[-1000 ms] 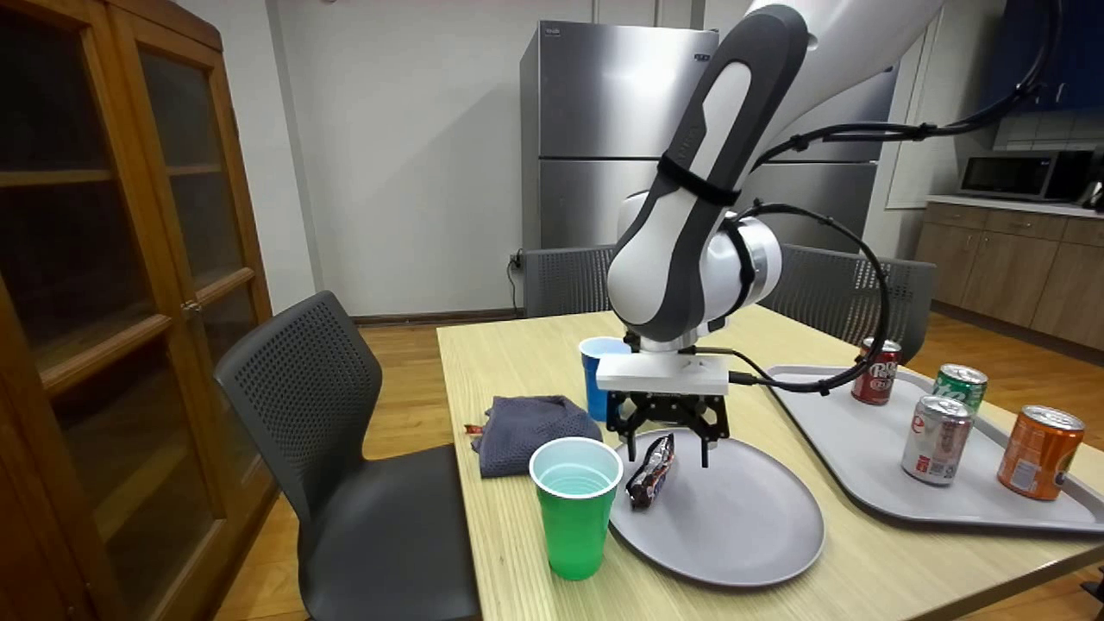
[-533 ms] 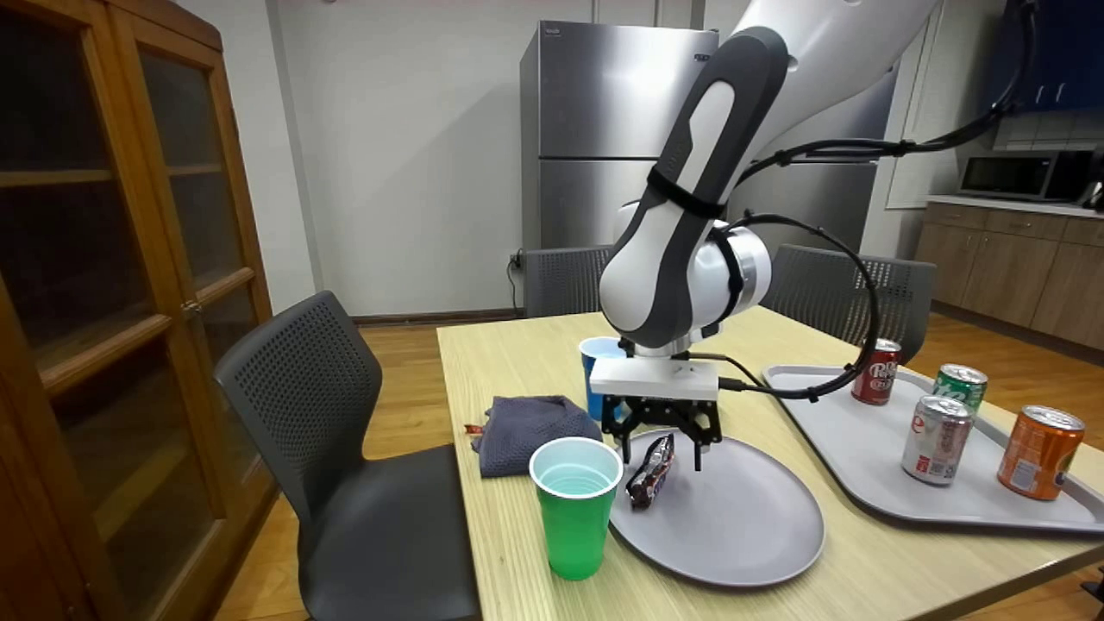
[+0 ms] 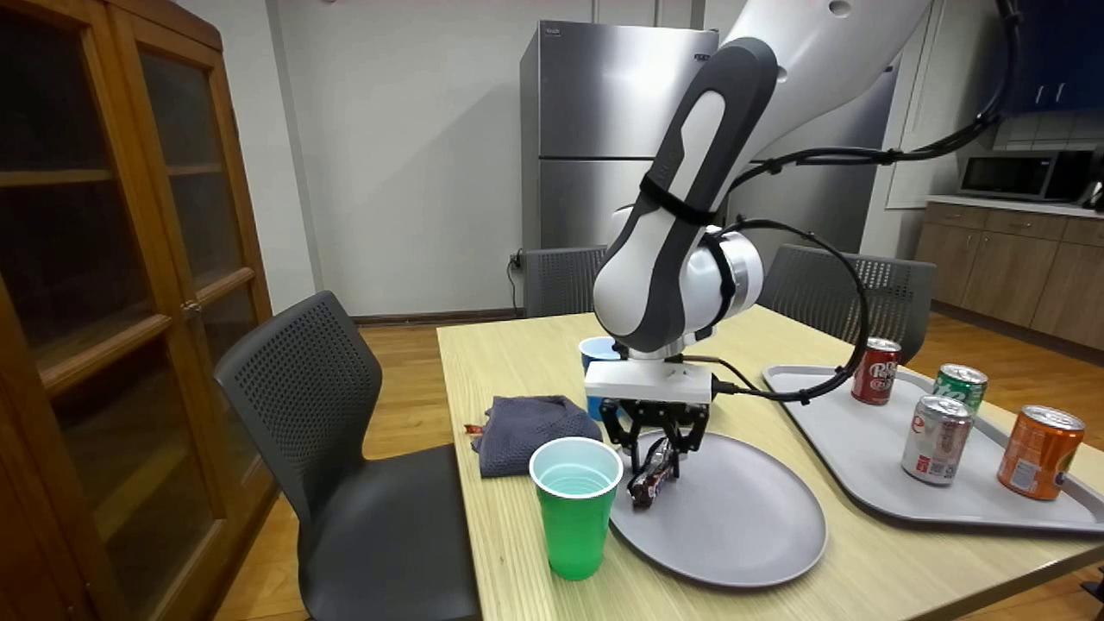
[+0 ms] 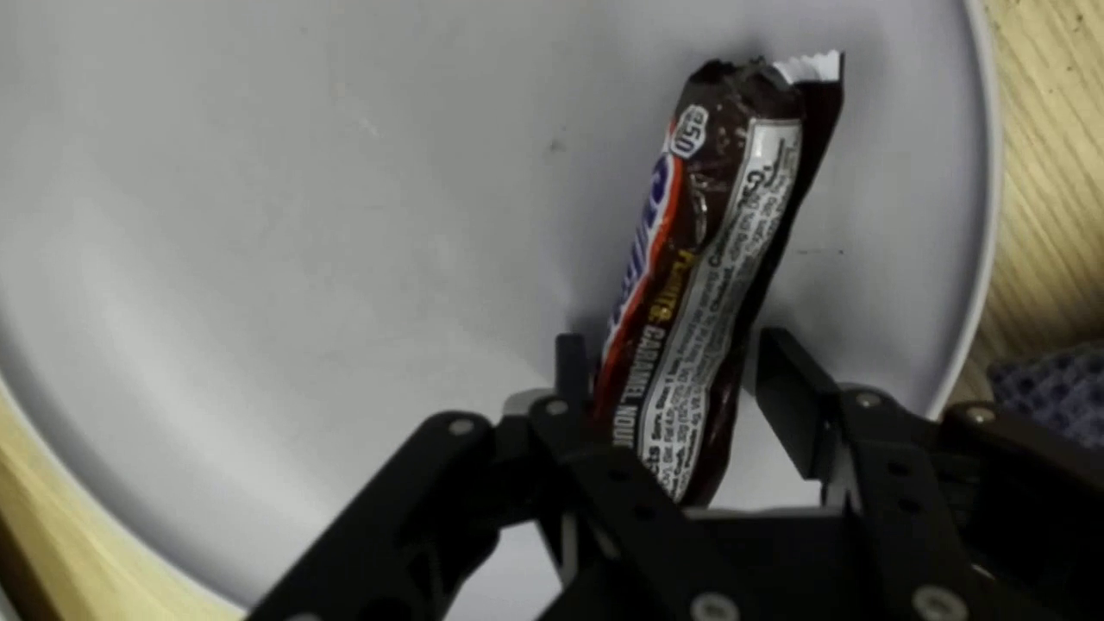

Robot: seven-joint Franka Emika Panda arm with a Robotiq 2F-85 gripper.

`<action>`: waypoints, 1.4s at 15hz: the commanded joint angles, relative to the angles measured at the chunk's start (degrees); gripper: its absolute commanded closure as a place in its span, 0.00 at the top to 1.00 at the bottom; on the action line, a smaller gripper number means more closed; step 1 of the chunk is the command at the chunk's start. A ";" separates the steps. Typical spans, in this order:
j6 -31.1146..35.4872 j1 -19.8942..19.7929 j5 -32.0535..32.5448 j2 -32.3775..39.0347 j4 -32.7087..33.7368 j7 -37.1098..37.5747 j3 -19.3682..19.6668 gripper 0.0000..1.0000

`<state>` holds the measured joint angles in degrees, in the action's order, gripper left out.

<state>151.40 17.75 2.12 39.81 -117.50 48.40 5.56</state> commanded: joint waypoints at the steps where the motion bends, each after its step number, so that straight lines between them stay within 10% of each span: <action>1: -0.83 0.87 -0.63 0.39 1.04 0.64 0.29 0.23; 4: -0.69 1.05 -0.60 0.06 0.68 0.63 0.29 0.05; 21: 2.34 -0.47 0.54 -9.54 -8.82 -1.72 1.26 0.06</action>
<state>152.59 17.85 2.14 34.18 -122.24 48.19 6.71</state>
